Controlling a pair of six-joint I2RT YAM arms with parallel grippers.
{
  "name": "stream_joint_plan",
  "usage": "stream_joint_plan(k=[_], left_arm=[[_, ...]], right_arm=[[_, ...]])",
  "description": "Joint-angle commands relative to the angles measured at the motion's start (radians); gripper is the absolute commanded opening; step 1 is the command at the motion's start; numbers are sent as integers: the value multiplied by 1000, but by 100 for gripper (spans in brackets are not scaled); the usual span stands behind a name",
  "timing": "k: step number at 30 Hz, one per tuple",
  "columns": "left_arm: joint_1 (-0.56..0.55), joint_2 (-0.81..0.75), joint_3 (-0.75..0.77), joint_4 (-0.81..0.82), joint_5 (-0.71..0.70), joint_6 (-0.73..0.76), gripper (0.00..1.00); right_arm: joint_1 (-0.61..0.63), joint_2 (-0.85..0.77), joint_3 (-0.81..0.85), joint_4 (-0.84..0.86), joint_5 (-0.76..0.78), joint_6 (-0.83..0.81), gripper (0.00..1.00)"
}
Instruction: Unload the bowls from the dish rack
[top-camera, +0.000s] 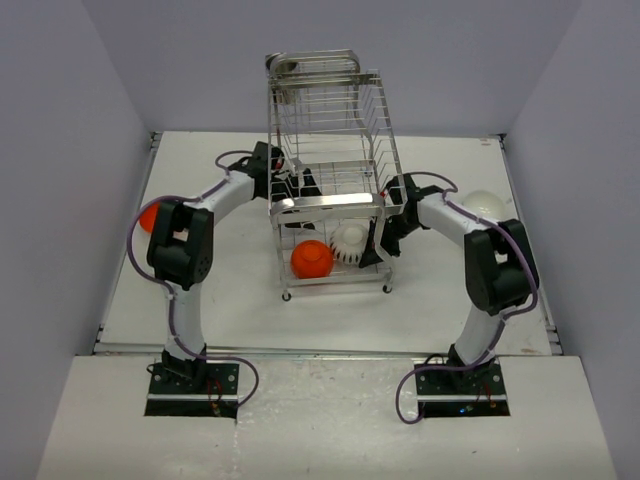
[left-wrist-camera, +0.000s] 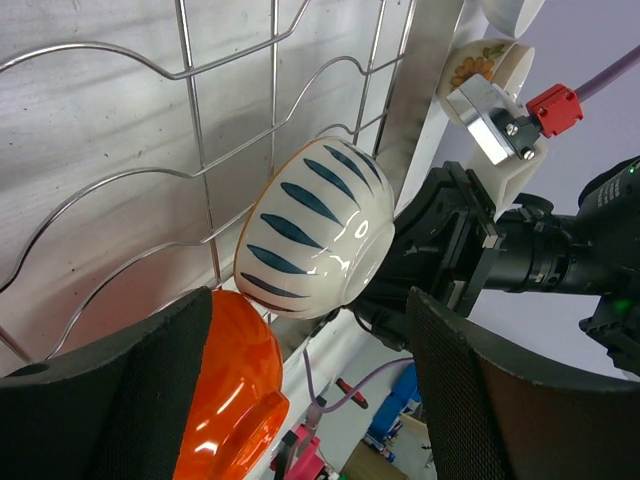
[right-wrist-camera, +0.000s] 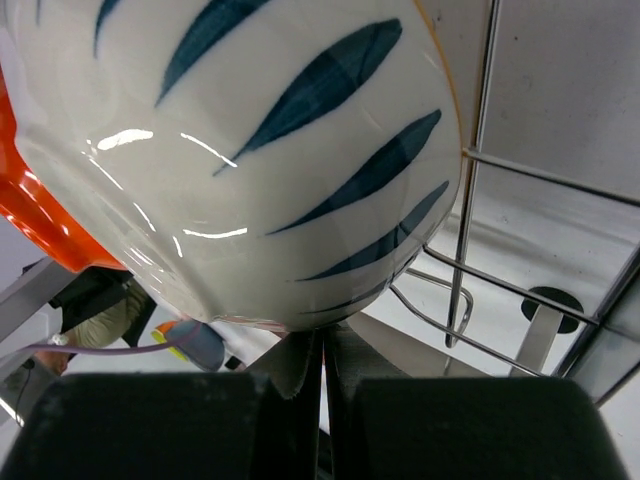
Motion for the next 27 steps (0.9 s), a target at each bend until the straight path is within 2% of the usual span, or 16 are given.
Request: stream_joint_plan(k=[1, 9, 18, 27], left_arm=[[-11, -5, 14, 53, 19, -7, 79], [-11, -40, -98, 279, -9, -55, 80], [-11, 3, -164, 360, 8, -43, 86], [-11, 41, -159, 414, 34, -61, 89]], right_arm=[[5, 22, 52, 34, -32, 21, 0], [5, 65, 109, 37, -47, 38, 0], [5, 119, 195, 14, -61, 43, 0], [5, 172, 284, -9, -78, 41, 0]])
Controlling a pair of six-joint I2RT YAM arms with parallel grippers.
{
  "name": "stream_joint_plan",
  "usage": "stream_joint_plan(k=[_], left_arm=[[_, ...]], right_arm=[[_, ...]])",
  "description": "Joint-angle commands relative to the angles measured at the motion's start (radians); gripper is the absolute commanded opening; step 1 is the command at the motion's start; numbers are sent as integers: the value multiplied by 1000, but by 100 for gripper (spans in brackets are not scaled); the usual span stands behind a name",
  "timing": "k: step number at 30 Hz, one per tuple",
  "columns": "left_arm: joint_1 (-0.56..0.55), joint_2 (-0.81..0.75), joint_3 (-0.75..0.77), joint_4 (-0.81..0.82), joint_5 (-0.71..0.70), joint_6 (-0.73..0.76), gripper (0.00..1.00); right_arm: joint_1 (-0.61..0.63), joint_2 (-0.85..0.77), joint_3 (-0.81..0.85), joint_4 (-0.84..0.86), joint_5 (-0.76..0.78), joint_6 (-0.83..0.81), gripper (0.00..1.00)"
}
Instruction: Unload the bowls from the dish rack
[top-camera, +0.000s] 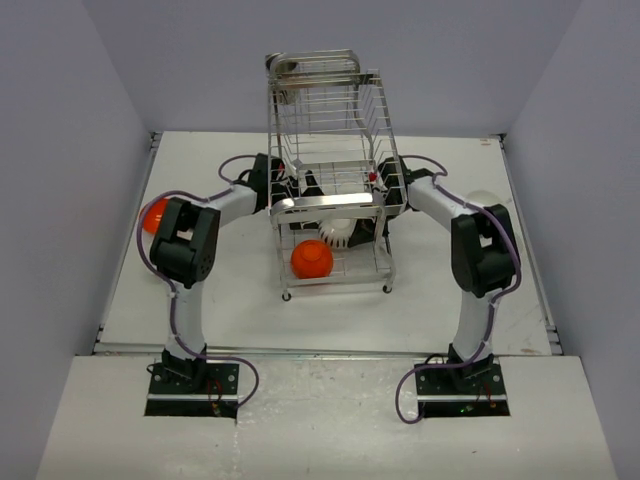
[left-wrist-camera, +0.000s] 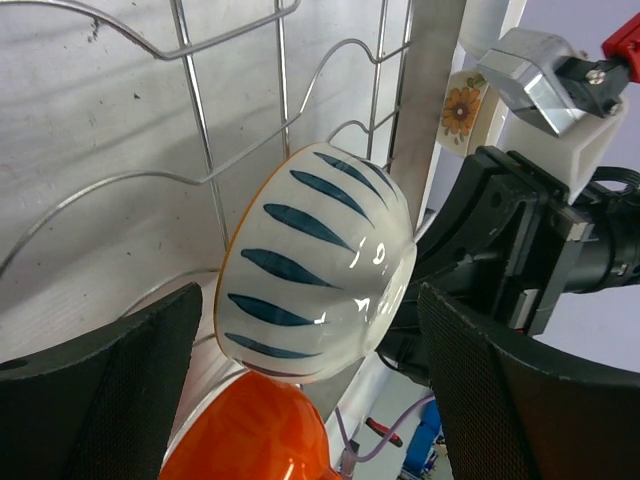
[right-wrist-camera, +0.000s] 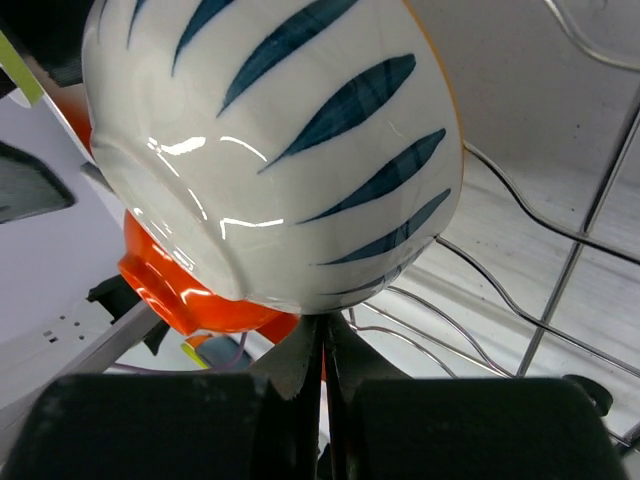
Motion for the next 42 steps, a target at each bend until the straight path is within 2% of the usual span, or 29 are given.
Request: stream_joint_plan(k=[1, 10, 13, 23, 35, 42], left_arm=[[-6, 31, -3, 50, 37, -13, 89], [-6, 88, -8, 151, 90, -53, 90], [-6, 96, -23, 228, 116, -91, 90], [-6, 105, -45, 292, 136, -142, 90], [-6, 108, -65, 381, 166, -203, 90], [-6, 116, -60, 401, 182, -218, 90]], right_arm=[[5, 20, 73, -20, -30, 8, 0], [3, 41, 116, -57, -26, -12, 0], [-3, -12, 89, -60, 52, -10, 0], [-126, -74, 53, -100, 135, -47, 0], [-149, 63, 216, -150, 151, -83, 0], [-149, 129, 250, -152, 135, -79, 0]])
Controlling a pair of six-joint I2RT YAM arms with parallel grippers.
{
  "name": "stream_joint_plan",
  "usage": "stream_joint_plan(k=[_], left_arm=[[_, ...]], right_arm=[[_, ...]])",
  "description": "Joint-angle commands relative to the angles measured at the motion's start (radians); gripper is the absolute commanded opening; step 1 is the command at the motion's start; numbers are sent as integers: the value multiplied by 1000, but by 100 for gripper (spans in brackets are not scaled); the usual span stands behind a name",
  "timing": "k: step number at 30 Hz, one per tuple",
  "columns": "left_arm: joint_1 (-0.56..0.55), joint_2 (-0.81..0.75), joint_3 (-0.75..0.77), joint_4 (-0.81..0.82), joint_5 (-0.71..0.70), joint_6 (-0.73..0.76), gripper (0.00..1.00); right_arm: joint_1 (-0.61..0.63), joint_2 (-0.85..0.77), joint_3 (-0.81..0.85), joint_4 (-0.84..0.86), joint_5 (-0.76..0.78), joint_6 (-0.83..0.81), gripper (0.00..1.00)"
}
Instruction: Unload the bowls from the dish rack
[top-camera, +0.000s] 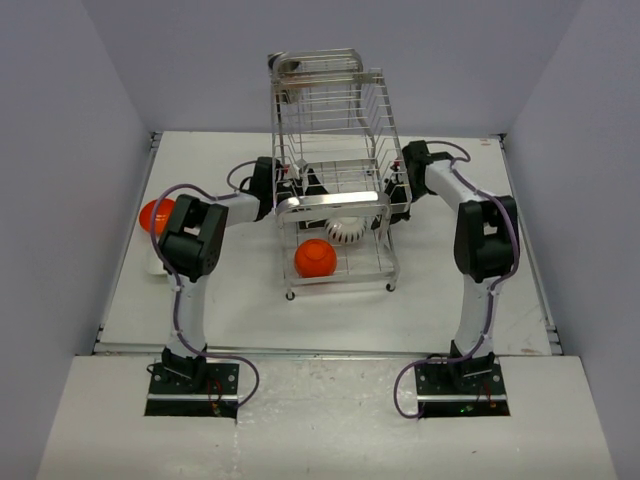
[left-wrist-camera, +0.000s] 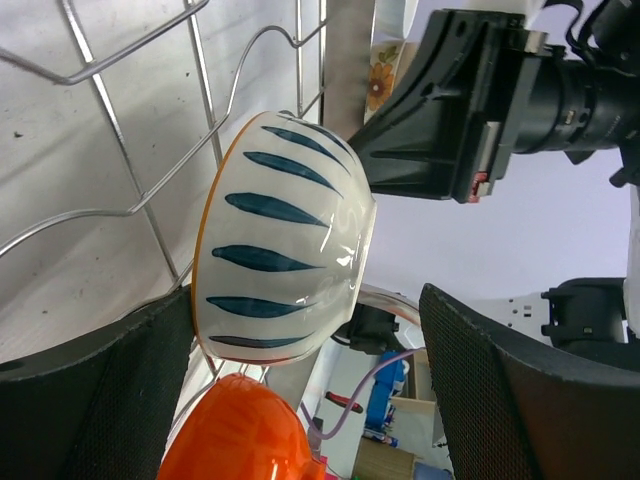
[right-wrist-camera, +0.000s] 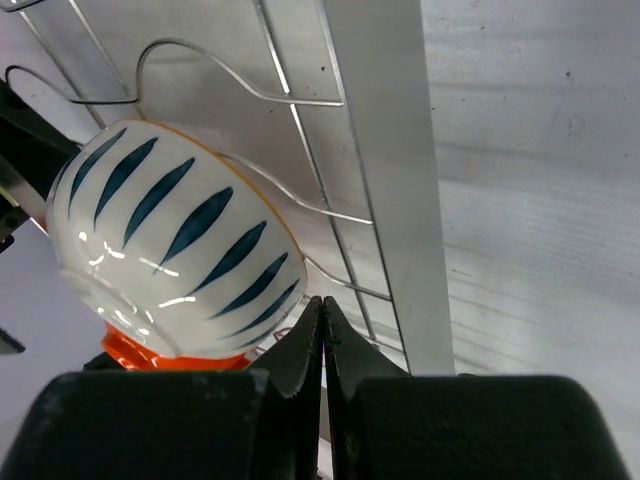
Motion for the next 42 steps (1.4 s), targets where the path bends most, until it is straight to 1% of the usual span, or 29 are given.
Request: stream_joint_plan(k=[1, 9, 14, 21, 24, 25, 26, 28, 33, 37, 38, 39, 40, 42], left_arm=[[-16, 35, -7, 49, -3, -18, 90], [-16, 57, -7, 67, 11, -26, 90], [-16, 58, -10, 82, 19, -35, 90], [-14, 55, -18, 132, 36, -78, 87], [-16, 54, -22, 148, 37, -92, 81], [-16, 52, -24, 158, 39, -101, 77], [-16, 52, -27, 164, 40, -106, 76], [-16, 52, -32, 181, 43, -121, 71], [-16, 52, -52, 263, 48, -182, 62], [-16, 54, -68, 354, 54, -254, 59], [-16, 52, -73, 401, 54, -271, 58], [-16, 52, -76, 424, 56, -305, 56], [-16, 52, -82, 466, 56, -320, 56], [-16, 52, -84, 498, 56, -358, 56]], right_arm=[[2, 20, 42, -16, -7, -13, 0], [12, 72, 73, -8, -45, -6, 0], [19, 78, 90, -7, -64, 3, 0], [21, 84, 105, -8, -79, 13, 0], [21, 90, 108, -8, -85, 14, 0], [22, 90, 108, -7, -87, 14, 0], [21, 92, 108, -7, -85, 14, 0], [21, 90, 109, -8, -85, 14, 0], [21, 92, 117, -15, -82, 8, 0], [21, 93, 128, -22, -82, 5, 0], [21, 95, 131, -22, -84, 3, 0], [21, 96, 131, -27, -82, 2, 0], [21, 96, 134, -28, -82, 2, 0], [21, 99, 140, -33, -82, -1, 0]])
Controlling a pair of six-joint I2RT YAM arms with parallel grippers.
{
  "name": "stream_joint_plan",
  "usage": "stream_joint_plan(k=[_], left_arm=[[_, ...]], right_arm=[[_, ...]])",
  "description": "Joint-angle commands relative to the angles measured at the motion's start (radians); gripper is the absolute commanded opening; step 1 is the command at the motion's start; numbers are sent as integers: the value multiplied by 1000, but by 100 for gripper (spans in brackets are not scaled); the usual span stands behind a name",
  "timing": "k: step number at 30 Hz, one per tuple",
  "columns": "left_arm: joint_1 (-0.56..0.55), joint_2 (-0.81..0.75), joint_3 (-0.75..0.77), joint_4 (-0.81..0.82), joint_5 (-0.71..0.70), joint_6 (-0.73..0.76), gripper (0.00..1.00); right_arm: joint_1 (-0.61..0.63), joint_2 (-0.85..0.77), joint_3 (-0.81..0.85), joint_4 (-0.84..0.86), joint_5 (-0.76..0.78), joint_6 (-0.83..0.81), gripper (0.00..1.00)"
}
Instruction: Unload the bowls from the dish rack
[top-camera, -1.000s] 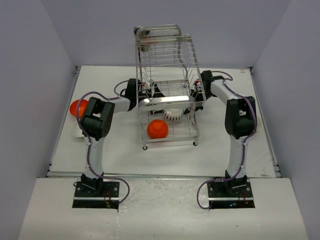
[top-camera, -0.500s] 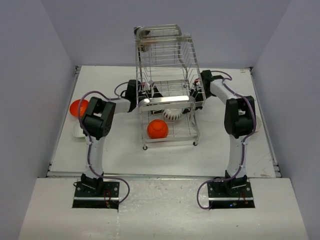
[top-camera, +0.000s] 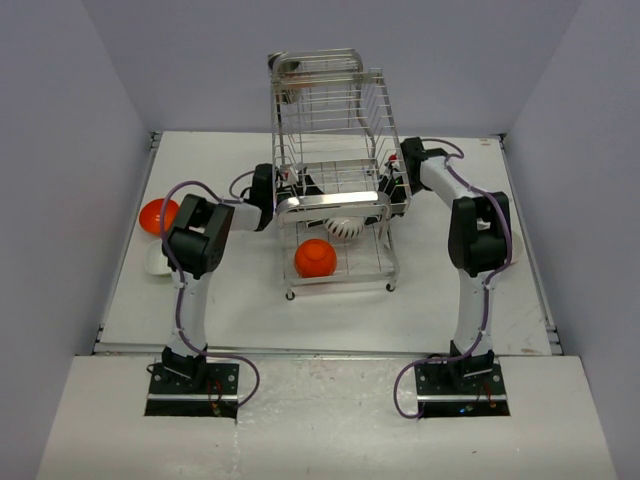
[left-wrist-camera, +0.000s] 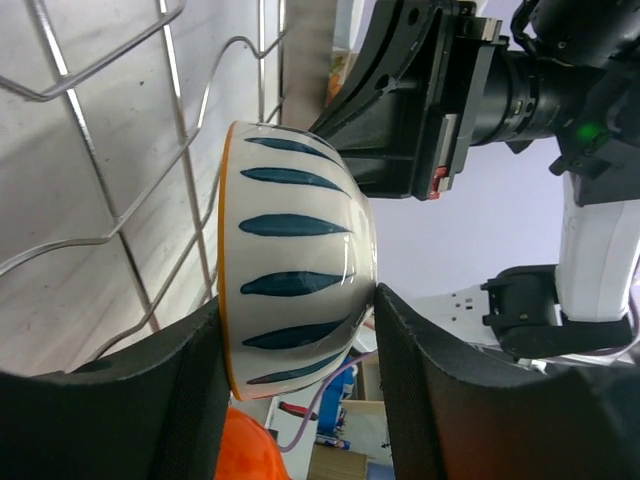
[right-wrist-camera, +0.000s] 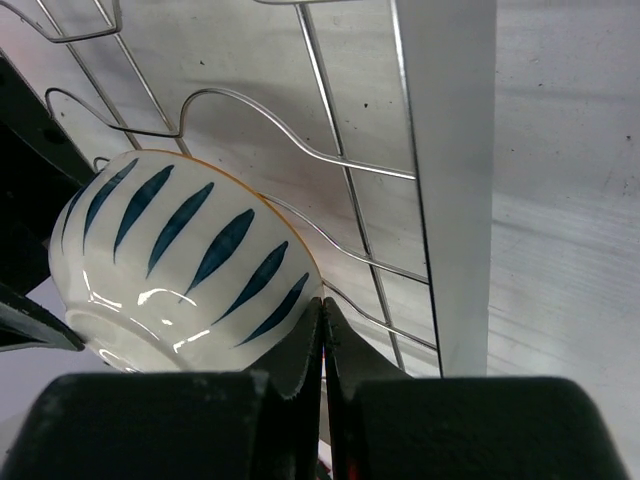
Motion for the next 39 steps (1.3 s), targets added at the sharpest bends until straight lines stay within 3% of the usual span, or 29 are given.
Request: stream_joint_plan(k=[1, 18, 23, 26, 39], left_arm=[[-8, 3, -8, 166, 29, -103, 56], [-9, 46, -11, 364, 11, -260, 54], [-17, 64, -16, 437, 2, -323, 49], [-17, 73, -23, 506, -3, -375, 41], [-18, 107, -36, 646, -30, -476, 41]], right_arm=[[12, 12, 51, -19, -27, -10, 0], [11, 32, 80, -40, -24, -21, 0], [11, 35, 79, -40, -22, -22, 0], [11, 38, 83, -40, -25, -22, 0], [12, 47, 89, -45, -25, -25, 0]])
